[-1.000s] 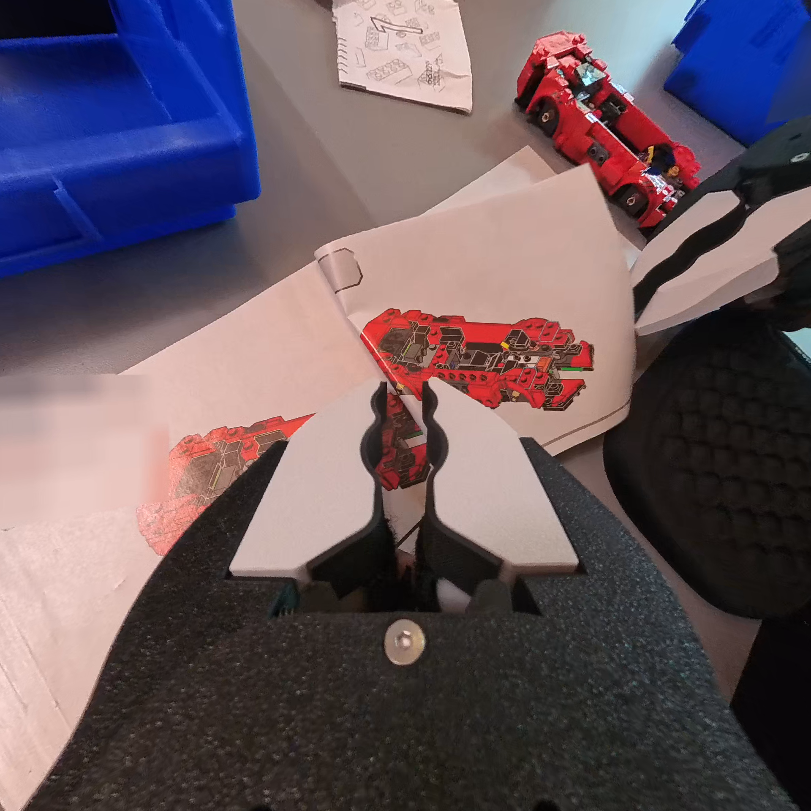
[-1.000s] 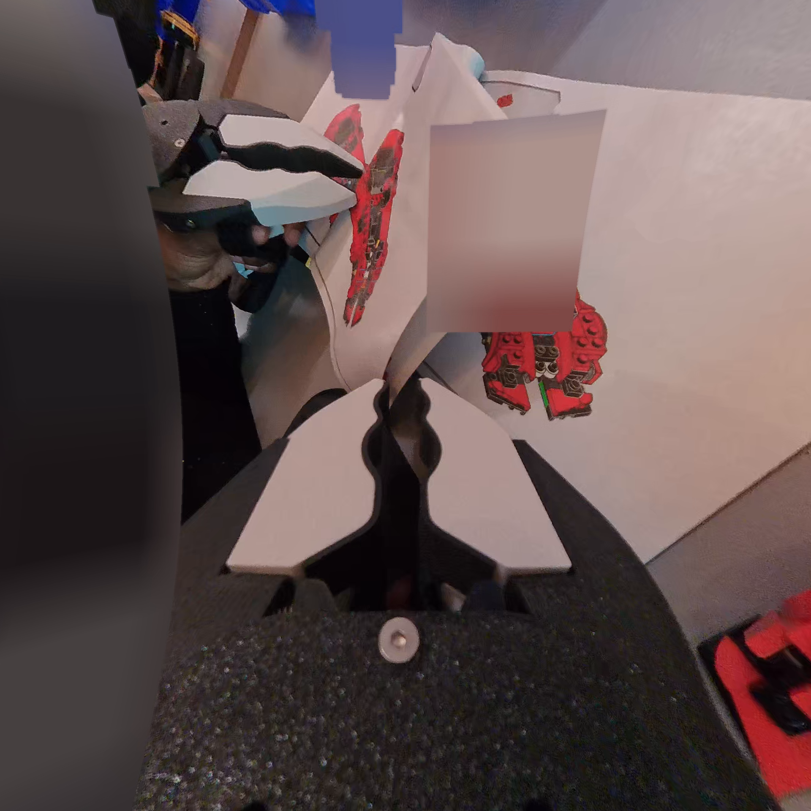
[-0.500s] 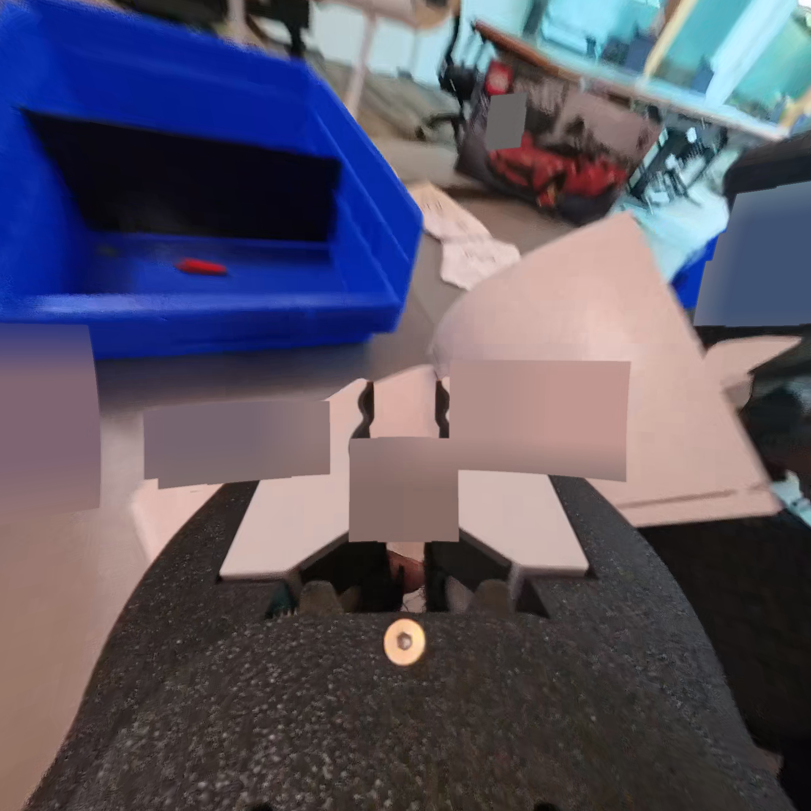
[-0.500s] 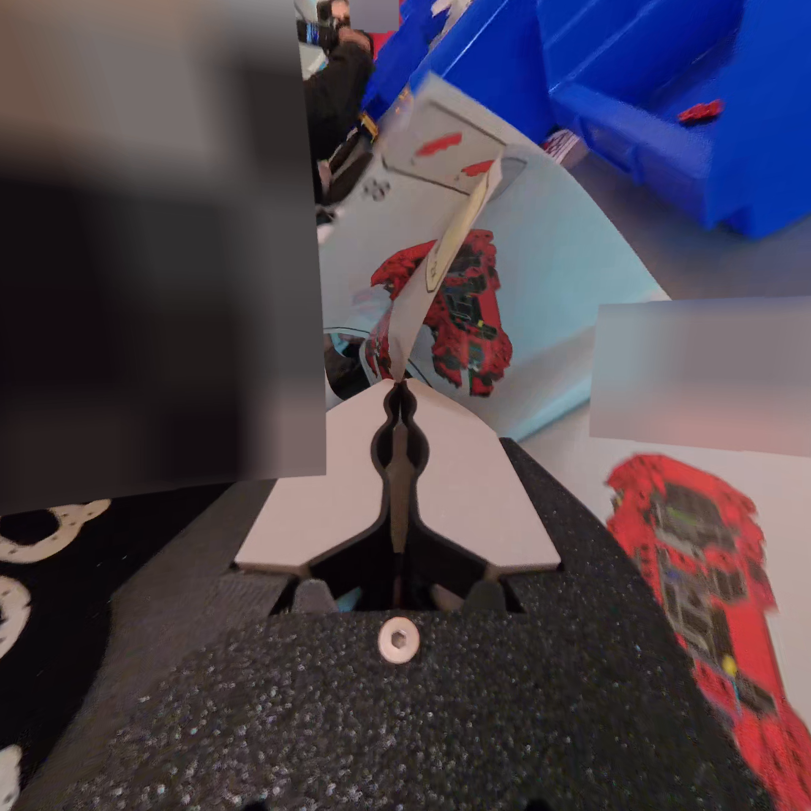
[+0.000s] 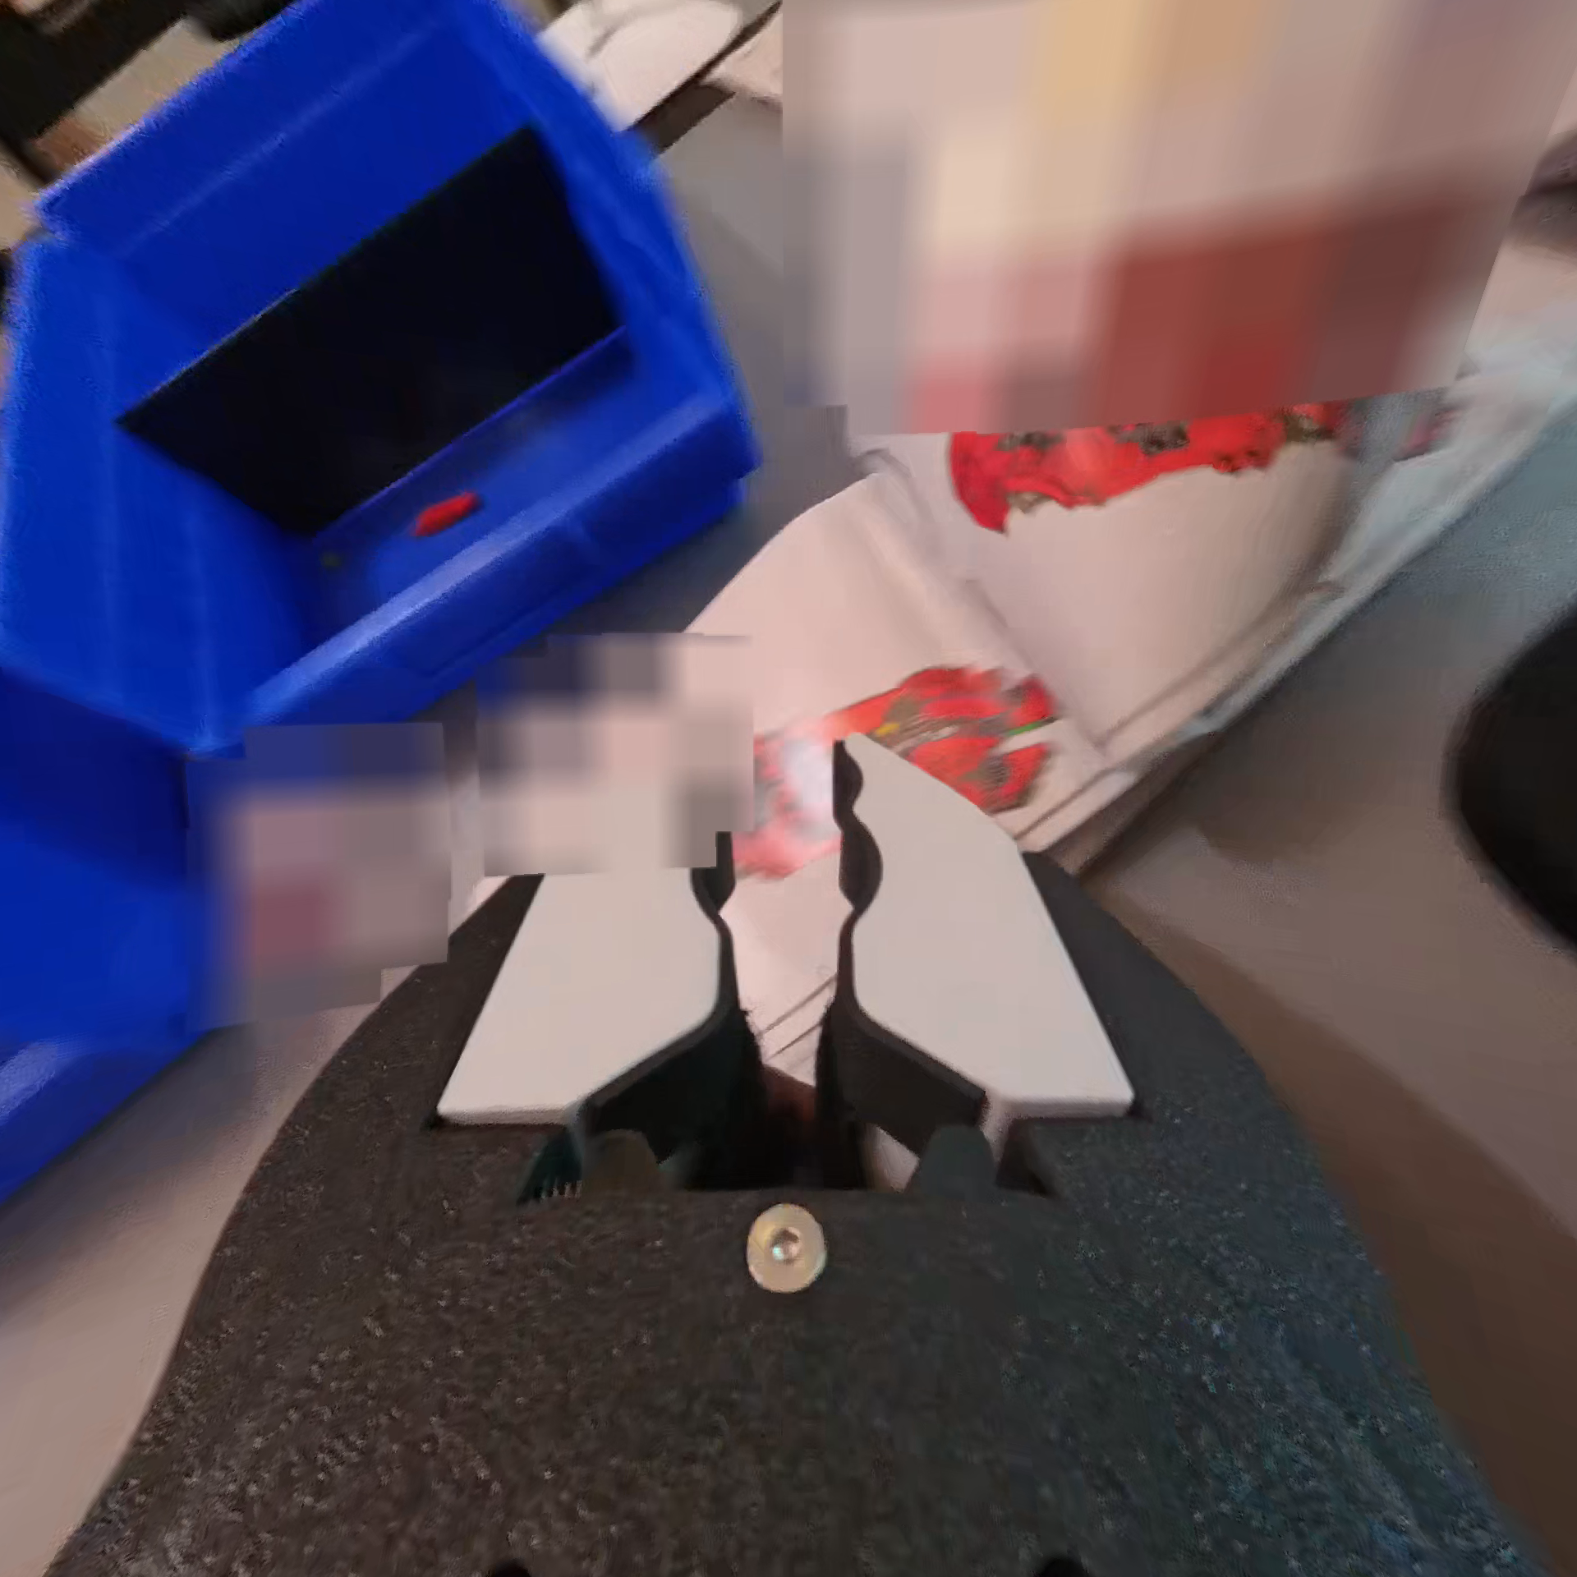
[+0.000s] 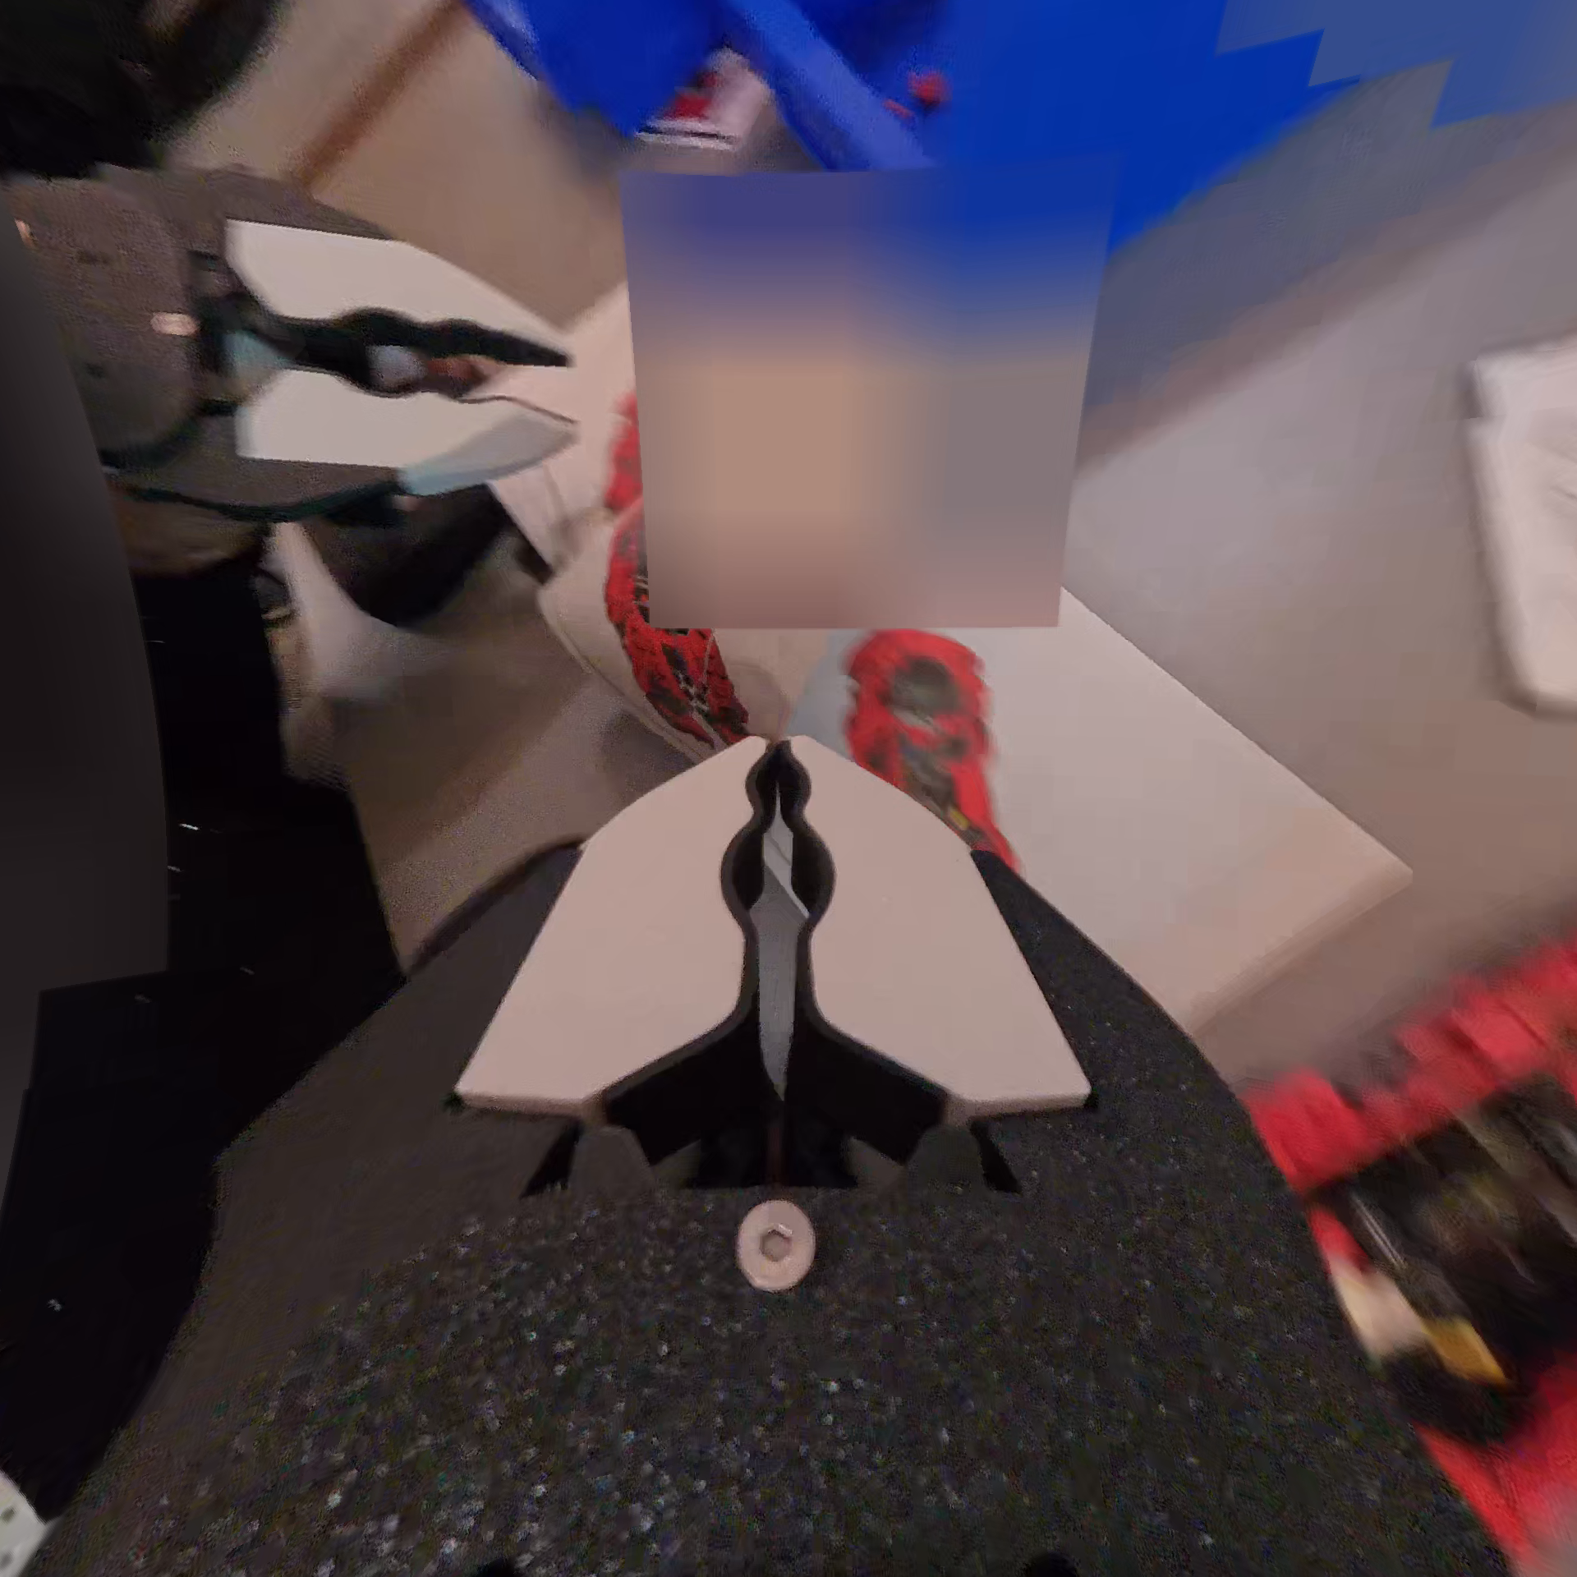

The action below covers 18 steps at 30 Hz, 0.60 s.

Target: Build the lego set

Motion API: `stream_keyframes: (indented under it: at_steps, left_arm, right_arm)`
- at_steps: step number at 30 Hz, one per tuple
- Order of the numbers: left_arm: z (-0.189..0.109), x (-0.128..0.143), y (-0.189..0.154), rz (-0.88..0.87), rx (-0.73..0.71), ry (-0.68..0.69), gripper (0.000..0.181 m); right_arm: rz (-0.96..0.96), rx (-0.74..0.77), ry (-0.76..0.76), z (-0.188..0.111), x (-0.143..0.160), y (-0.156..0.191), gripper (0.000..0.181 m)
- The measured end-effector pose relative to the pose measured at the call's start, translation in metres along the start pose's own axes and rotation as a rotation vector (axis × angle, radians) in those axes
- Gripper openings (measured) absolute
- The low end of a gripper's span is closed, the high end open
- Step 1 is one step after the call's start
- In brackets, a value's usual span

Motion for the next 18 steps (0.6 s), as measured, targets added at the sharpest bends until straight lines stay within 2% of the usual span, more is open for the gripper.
stream_keyframes:
  at_steps: [3, 5, 7, 8, 10, 11, 13, 16, 18]
  left_arm:
    - [0.014, -0.025, -0.048, 0.123, 0.12, -0.065, 0.017]
    - [0.03, -0.03, -0.059, 0.28, 0.053, -0.023, 0.009]
    - [0.046, -0.018, -0.073, 0.359, 0.088, 0.066, 0.006]
    - [0.052, -0.01, -0.079, 0.369, 0.119, 0.108, 0.004]
    - [0.059, 0.0, -0.089, 0.388, 0.152, 0.15, 0.0]
    - [0.059, 0.0, -0.087, 0.406, 0.125, 0.141, 0.0]
    - [0.056, 0.001, -0.082, 0.437, 0.076, 0.17, 0.001]
    - [0.051, 0.003, -0.079, 0.426, 0.044, 0.184, 0.002]
    - [0.051, 0.004, -0.079, 0.373, 0.05, 0.168, 0.002]
  right_arm:
    - [-0.013, 0.238, 0.114, -0.035, 0.021, -0.036, 0.004]
    - [-0.061, 0.458, 0.188, -0.059, 0.028, -0.061, 0.009]
    - [-0.155, 0.599, 0.114, -0.072, 0.01, -0.066, 0.01]
    - [-0.212, 0.555, 0.019, -0.066, -0.006, -0.055, 0.008]
    - [-0.27, 0.271, -0.173, -0.029, -0.031, -0.011, 0.002]
    - [-0.231, 0.118, -0.208, -0.007, -0.035, 0.006, 0.001]
    - [-0.084, -0.094, -0.155, 0.038, -0.028, 0.015, 0.0]
    - [0.074, -0.228, -0.167, 0.091, -0.025, 0.008, 0.0]
    - [0.106, -0.234, -0.141, 0.112, -0.021, 0.001, 0.0]
Point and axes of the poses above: each gripper's, where its closed fingertips meet, z out along the fingers, x out of its underside, y = z × x across the jaws, the point moved 2 cm from there along -z, back along the fingers, and after that the axes turned 5 degrees about -y, right-handed, at the moved point
